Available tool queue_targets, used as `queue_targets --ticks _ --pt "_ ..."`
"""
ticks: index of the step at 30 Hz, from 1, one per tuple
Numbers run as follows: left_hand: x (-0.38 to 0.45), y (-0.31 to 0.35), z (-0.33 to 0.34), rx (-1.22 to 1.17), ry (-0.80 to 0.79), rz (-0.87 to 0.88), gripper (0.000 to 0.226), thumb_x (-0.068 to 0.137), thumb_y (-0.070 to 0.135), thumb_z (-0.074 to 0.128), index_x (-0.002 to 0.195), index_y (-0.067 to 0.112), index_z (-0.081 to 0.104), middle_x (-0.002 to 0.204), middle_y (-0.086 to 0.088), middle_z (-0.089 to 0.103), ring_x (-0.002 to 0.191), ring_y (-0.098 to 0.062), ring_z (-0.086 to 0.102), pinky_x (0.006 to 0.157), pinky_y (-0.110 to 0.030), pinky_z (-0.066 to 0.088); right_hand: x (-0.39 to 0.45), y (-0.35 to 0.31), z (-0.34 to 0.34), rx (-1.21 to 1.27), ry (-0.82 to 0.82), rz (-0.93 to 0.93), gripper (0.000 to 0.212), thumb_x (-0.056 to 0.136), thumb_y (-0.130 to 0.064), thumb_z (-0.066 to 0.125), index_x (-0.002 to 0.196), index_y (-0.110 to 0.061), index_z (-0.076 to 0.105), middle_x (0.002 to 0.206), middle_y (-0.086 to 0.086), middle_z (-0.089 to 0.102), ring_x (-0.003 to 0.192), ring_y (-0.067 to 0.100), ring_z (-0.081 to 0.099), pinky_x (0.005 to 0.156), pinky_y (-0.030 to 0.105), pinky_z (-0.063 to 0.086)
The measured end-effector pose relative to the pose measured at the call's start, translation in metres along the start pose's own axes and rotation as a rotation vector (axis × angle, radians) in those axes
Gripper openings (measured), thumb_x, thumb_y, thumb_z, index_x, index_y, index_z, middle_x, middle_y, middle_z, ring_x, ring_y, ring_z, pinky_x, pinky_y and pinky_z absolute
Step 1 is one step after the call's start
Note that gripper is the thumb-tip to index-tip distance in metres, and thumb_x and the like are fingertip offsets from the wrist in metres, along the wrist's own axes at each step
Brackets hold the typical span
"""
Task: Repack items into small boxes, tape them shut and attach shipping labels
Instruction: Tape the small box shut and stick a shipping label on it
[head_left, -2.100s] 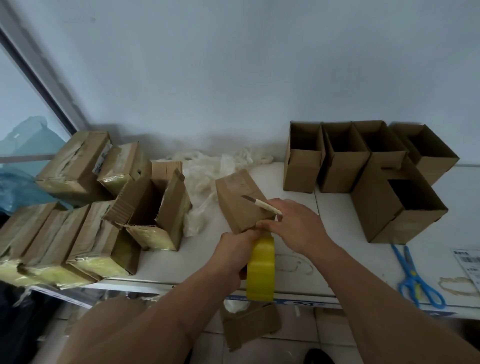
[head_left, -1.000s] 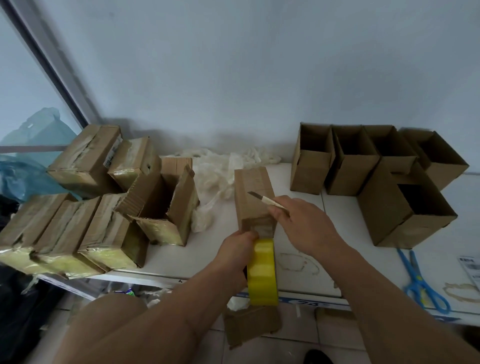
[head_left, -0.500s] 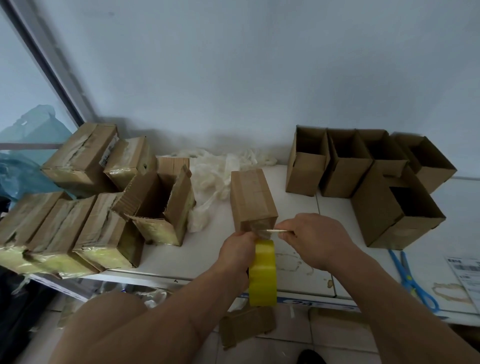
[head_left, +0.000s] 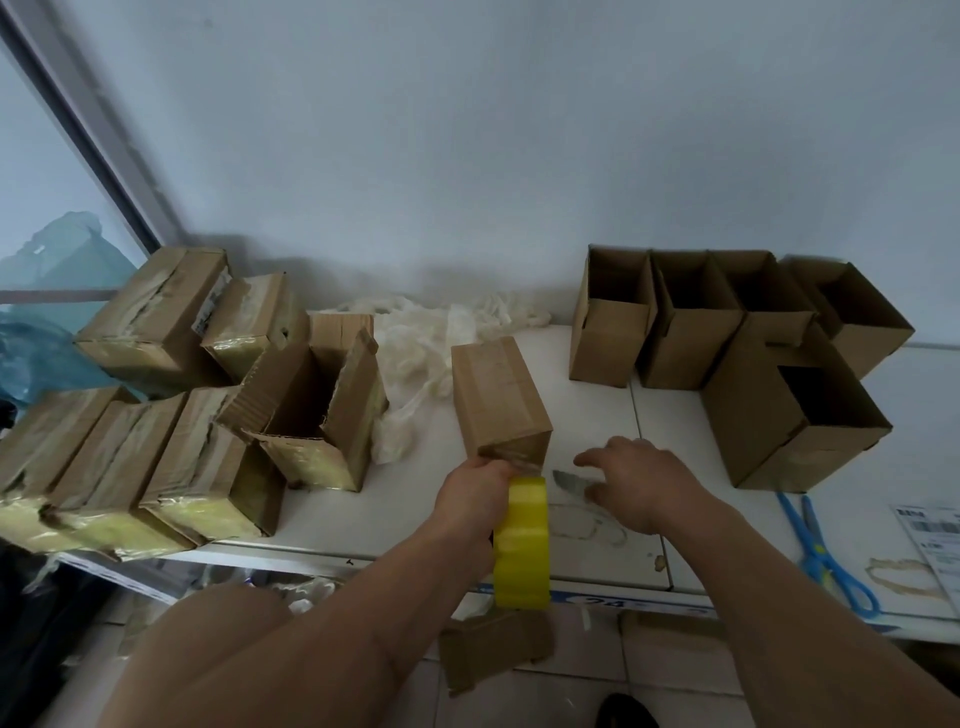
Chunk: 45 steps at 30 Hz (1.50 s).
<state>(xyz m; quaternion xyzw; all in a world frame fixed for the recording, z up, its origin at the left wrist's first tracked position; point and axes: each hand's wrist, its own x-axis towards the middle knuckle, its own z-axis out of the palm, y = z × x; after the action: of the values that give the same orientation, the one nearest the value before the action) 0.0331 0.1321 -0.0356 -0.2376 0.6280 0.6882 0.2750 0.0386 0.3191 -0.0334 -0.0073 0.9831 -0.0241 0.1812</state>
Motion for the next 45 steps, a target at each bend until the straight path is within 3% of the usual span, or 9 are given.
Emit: queue_targets --ticks 4,6,12,19,30,34,37,40,45 --pt "-0.001 0.001 -0.002 0.000 -0.005 0.013 0.015 0.093 0.017 0.057 0.105 0.016 0.065 0.103 -0.020 0.070 0.095 -0.039 0.068 0.086 -0.055 0.056 0.004 -0.012 -0.020 0.295 0.457 -0.155 0.034 0.099 -0.040 0.048 0.129 -0.030 0.058 0.132 -0.003 0.053 0.124 0.020 0.044 0.099 0.032 0.036" --pt "-0.001 0.000 -0.002 -0.009 -0.006 0.029 0.017 0.094 0.015 0.055 0.107 0.016 0.066 0.103 -0.018 0.070 0.095 -0.037 0.068 0.086 -0.054 0.057 0.005 -0.025 -0.029 0.360 0.562 -0.265 0.037 0.095 -0.046 0.054 0.128 -0.031 0.060 0.134 -0.008 0.051 0.127 0.015 0.040 0.101 0.028 0.029" --pt "-0.006 -0.001 -0.009 0.034 -0.013 0.068 0.022 0.089 0.021 0.061 0.109 0.020 0.069 0.105 -0.014 0.071 0.098 -0.036 0.068 0.087 -0.056 0.056 0.028 -0.039 -0.022 0.364 0.355 -0.377 0.046 0.088 -0.053 0.061 0.132 -0.040 0.057 0.149 -0.016 0.037 0.136 0.008 0.024 0.105 0.023 0.016" --pt "-0.010 0.002 -0.024 0.207 0.028 0.114 0.011 0.092 0.026 0.059 0.095 0.019 0.067 0.096 -0.013 0.066 0.097 -0.036 0.065 0.087 -0.053 0.055 0.040 -0.038 -0.007 0.291 0.508 -0.358 0.042 0.088 -0.040 0.066 0.128 -0.029 0.061 0.143 -0.006 0.045 0.129 0.020 0.035 0.101 0.024 0.026" --pt "-0.001 0.007 -0.032 0.374 0.135 0.379 0.017 0.096 0.040 0.053 0.098 0.033 0.069 0.111 -0.002 0.060 0.093 -0.017 0.059 0.076 -0.032 0.048 0.038 -0.044 -0.007 0.247 0.605 -0.174 0.042 0.087 -0.054 0.059 0.123 -0.032 0.062 0.135 -0.007 0.049 0.127 0.021 0.037 0.105 0.040 0.037" --pt "-0.004 0.005 -0.028 0.328 0.160 0.481 0.021 0.099 0.036 0.053 0.110 0.026 0.067 0.113 0.006 0.050 0.089 0.000 0.050 0.072 -0.018 0.037 0.016 -0.056 -0.008 0.547 0.653 -0.185 0.036 0.093 -0.048 0.056 0.118 -0.024 0.065 0.119 -0.006 0.055 0.110 0.009 0.048 0.091 0.019 0.039" --pt "-0.006 0.002 -0.024 0.299 0.144 0.546 0.020 0.100 0.032 0.053 0.111 0.023 0.066 0.111 0.008 0.052 0.095 0.001 0.051 0.076 -0.016 0.037 -0.003 -0.071 0.002 0.801 0.451 -0.156 0.032 0.094 -0.039 0.060 0.122 -0.023 0.062 0.107 -0.008 0.058 0.094 -0.003 0.054 0.076 0.005 0.040" --pt "-0.006 -0.002 -0.023 0.256 0.112 0.566 0.014 0.100 0.031 0.053 0.105 0.025 0.065 0.109 0.010 0.053 0.094 0.003 0.052 0.076 -0.012 0.038 -0.012 -0.074 0.009 0.924 0.350 -0.098 0.029 0.095 -0.035 0.060 0.123 -0.026 0.060 0.111 -0.012 0.060 0.097 -0.005 0.055 0.077 0.006 0.042" --pt "-0.007 -0.007 -0.025 0.250 0.087 0.613 0.009 0.100 0.030 0.054 0.098 0.032 0.063 0.107 0.010 0.053 0.095 0.001 0.053 0.078 -0.014 0.041 -0.018 -0.079 0.003 1.130 0.312 0.013 0.007 0.094 -0.029 0.062 0.096 -0.026 0.068 0.096 -0.007 0.067 0.091 0.005 0.061 0.078 0.020 0.047"
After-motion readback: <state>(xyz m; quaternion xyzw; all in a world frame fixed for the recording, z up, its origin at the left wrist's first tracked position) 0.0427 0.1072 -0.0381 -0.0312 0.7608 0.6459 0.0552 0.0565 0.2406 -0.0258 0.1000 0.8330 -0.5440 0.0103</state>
